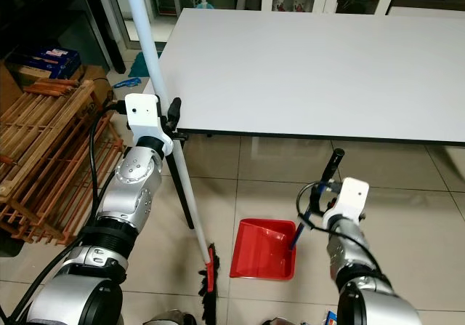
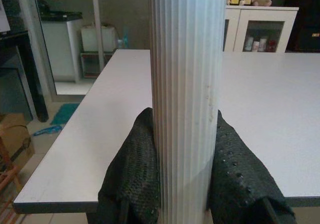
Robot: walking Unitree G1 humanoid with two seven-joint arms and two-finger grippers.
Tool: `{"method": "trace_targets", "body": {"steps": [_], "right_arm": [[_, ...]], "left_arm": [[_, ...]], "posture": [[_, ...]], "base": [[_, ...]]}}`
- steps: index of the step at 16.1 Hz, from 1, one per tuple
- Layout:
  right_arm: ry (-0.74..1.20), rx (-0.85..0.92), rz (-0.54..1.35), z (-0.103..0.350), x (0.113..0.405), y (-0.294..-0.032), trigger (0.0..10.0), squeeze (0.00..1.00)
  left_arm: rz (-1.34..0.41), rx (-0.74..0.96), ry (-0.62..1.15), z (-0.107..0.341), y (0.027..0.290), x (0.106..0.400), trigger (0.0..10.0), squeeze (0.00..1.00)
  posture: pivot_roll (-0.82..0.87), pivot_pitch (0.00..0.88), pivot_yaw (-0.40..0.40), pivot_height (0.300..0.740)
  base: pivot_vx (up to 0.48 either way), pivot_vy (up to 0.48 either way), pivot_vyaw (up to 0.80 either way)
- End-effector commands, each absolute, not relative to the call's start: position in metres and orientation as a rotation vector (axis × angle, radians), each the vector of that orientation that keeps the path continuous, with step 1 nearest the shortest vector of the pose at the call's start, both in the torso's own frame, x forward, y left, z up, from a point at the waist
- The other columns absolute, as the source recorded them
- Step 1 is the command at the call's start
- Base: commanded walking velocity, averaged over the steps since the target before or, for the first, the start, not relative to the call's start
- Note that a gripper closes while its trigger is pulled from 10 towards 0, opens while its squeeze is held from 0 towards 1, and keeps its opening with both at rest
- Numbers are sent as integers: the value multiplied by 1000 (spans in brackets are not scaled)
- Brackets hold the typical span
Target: Sweep floor
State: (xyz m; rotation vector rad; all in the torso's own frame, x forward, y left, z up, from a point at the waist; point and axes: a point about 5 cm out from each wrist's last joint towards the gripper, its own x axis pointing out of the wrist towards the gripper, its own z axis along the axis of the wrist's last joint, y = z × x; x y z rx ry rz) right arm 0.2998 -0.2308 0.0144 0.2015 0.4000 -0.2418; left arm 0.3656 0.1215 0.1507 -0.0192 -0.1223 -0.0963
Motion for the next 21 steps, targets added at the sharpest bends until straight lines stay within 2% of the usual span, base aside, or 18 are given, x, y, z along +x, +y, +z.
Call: {"method": "trace_targets", "body": {"steps": [1,7,12,21], "right_arm": [[399,188,-242,19,304,-234,10000,0],[360,160,-225,38,319,-239,10000,0],[367,169,-214,33,318,-232,10000,0],[370,183,-213,31,317,-230,10000,0]], "left_arm": [[-97,-5,-142,156,122,366,10000,0],[-96,0,-146,157,124,365,10000,0],[-98,1,-144,157,121,365,10000,0],[-93,2,-142,158,123,367,10000,0]], "posture": [[-30,43,11,740],[-24,44,13,740],[-24,43,16,740],[-26,40,17,740]], "base": [[0,0,0],[0,0,0],[0,0,0],[322,0,0]]}}
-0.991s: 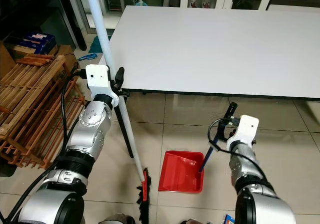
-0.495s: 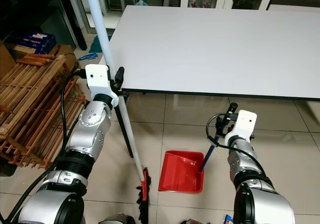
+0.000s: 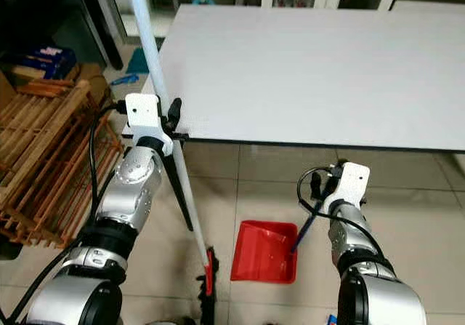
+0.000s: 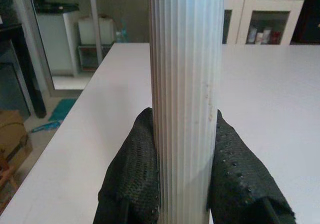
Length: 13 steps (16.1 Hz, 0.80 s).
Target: Sweep floor
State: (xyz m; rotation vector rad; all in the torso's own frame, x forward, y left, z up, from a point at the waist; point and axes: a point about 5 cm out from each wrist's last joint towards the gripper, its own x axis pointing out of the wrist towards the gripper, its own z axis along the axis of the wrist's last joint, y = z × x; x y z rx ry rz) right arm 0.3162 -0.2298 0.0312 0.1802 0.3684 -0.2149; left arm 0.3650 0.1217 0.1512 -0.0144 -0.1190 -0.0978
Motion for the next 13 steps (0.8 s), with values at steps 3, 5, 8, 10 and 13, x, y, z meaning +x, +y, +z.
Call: {"method": "trace_targets", "body": {"steps": [3,5,8,10,13], "right_arm": [[373,187,-211,30,316,-228,10000,0],[373,190,-212,29,315,-228,10000,0],[373,193,-214,29,315,-228,10000,0],[375,197,-214,27,314,-227,10000,0],[379,199,-211,26,313,-226,10000,0]], "left_arm": [[-93,4,-141,158,124,367,10000,0],[-94,5,-142,158,124,367,10000,0],[-97,7,-144,159,124,368,10000,0],[-99,6,-146,159,123,367,10000,0],[-110,2,-157,160,121,366,10000,0]], "posture": [[-25,39,18,740],[-27,39,21,740],[-29,38,23,740],[-27,39,22,740],[-26,40,22,740]], "base": [[336,0,0],[336,0,0],[336,0,0],[334,0,0],[0,0,0]]}}
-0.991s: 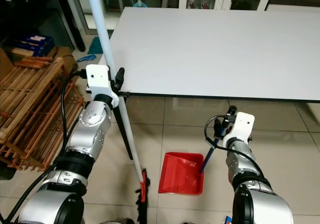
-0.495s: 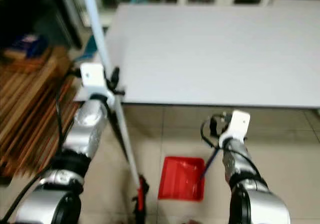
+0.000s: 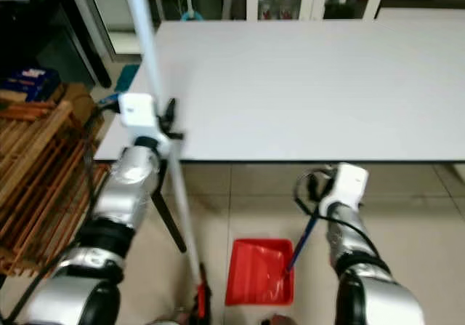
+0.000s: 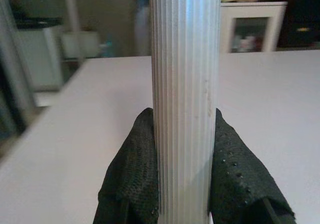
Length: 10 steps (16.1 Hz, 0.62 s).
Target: Sweep floor
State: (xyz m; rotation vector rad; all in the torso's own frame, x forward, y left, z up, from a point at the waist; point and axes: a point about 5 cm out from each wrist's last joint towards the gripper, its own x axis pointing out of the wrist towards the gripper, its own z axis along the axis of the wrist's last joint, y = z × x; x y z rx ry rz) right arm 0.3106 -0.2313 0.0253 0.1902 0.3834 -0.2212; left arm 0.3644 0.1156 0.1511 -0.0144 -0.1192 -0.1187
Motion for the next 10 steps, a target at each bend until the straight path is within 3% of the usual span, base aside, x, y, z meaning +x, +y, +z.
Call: {"method": "trace_targets", "body": {"steps": [1,10], "right_arm": [[379,200,-209,26,313,-225,10000,0],[412,212,-151,18,309,-215,10000,0]], "left_arm": [[-112,2,-153,160,121,366,10000,0],[-112,3,-141,157,120,364,10000,0]], "posture": [[-27,40,22,740],[-26,54,14,740]], "base": [[0,0,0],[0,0,0]]}}
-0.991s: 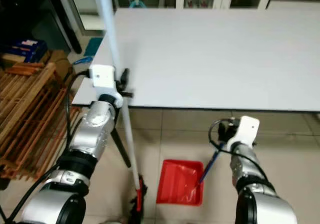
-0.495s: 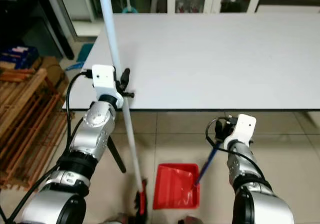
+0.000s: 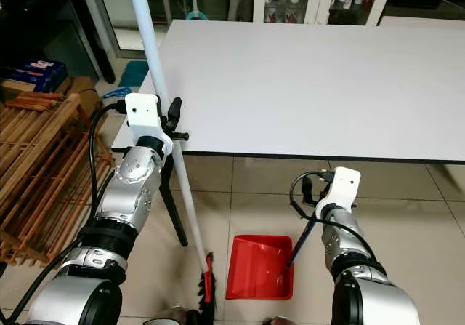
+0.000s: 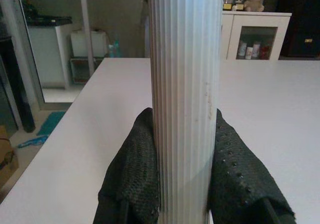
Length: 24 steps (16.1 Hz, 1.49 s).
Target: Sweep floor
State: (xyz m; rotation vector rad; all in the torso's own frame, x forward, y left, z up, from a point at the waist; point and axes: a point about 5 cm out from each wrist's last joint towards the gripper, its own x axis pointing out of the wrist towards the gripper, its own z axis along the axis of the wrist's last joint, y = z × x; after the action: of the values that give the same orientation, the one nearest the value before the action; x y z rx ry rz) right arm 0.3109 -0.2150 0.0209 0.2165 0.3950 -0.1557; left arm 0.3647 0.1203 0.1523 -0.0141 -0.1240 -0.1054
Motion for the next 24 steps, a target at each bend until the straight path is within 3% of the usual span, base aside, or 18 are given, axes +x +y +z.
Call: {"method": "trace_targets", "body": {"steps": [1,9,15,20,24], "right_arm": [[419,208,-147,15,306,-215,10000,0],[413,175,-178,18,303,-234,10000,0],[431,164,-100,19,311,-212,10000,0],[422,211,-161,13,306,-206,10000,0],[287,223,-272,28,307,-234,10000,0]], "left_arm": [[-111,1,-141,156,119,363,10000,0],[-90,17,-105,141,132,346,10000,0],[-101,39,-110,149,134,344,10000,0],[-117,62,-119,156,140,349,10000,0],[-161,59,-122,160,131,353,10000,0]], "posture": [[-28,64,12,740],[-2,158,16,740],[29,145,48,740],[21,109,102,740],[-23,96,123,740]], "base": [[0,0,0],[0,0,0],[0,0,0],[0,0,0],[0,0,0]]}}
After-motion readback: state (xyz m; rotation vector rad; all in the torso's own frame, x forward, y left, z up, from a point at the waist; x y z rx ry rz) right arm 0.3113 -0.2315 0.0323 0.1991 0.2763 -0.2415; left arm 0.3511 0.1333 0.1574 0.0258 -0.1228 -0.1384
